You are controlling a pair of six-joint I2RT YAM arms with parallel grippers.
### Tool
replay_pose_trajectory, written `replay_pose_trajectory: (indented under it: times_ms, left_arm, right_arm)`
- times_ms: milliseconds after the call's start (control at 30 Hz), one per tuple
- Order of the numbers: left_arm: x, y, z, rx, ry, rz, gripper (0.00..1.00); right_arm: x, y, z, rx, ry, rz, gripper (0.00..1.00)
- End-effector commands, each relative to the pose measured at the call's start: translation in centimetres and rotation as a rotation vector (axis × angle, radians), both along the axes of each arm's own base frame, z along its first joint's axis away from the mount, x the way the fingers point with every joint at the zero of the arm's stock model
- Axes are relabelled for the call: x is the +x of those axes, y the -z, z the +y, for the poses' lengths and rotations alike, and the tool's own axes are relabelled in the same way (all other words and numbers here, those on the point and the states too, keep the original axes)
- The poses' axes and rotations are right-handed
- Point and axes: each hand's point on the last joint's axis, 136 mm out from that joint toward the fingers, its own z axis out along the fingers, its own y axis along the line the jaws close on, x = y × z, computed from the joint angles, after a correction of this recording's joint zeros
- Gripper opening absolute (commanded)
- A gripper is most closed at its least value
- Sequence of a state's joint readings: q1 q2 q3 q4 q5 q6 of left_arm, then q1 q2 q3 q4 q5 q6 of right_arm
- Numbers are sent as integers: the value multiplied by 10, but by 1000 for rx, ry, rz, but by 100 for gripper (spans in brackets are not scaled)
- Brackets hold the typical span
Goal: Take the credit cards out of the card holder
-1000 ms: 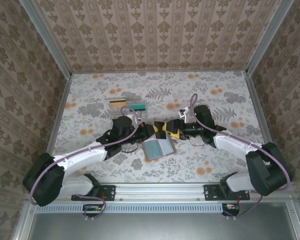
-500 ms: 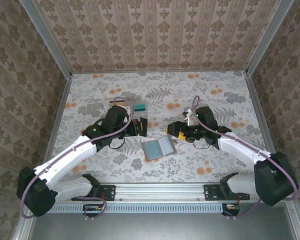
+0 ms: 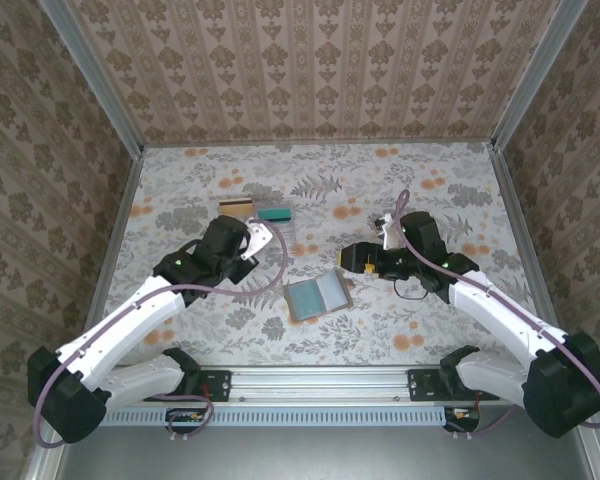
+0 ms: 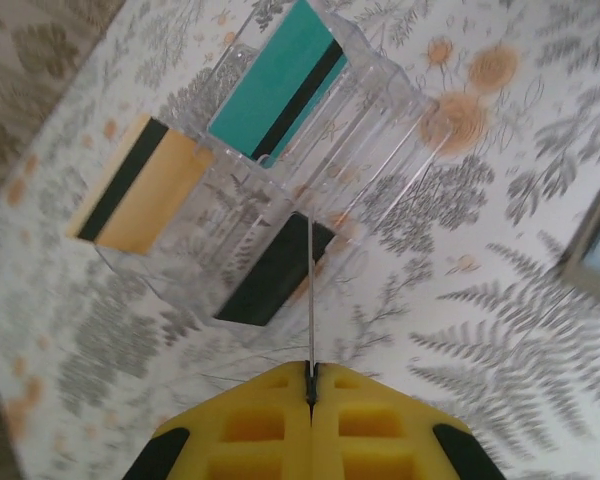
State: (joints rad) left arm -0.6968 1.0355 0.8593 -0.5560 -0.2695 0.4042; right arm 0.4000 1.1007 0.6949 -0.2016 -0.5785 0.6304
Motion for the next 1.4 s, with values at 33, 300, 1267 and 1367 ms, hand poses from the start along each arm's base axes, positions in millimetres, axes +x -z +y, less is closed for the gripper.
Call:
replay_pose_trajectory:
  times_ms: [33, 300, 1267, 1367]
  left_arm:
    - [5, 10, 2, 219, 260, -88, 0]
    - [30, 36, 13, 364, 369, -70, 0]
    - [72, 94, 17, 343, 414, -22, 0]
    - [73, 96, 18, 343, 412, -21, 0]
  right_arm:
    - [-1, -11, -6, -26, 12, -33, 100]
    - [-2, -19, -11, -43, 29, -59, 100]
    - [16, -14, -7, -53, 31, -49, 100]
    - [18, -14, -7, -50, 30, -47, 100]
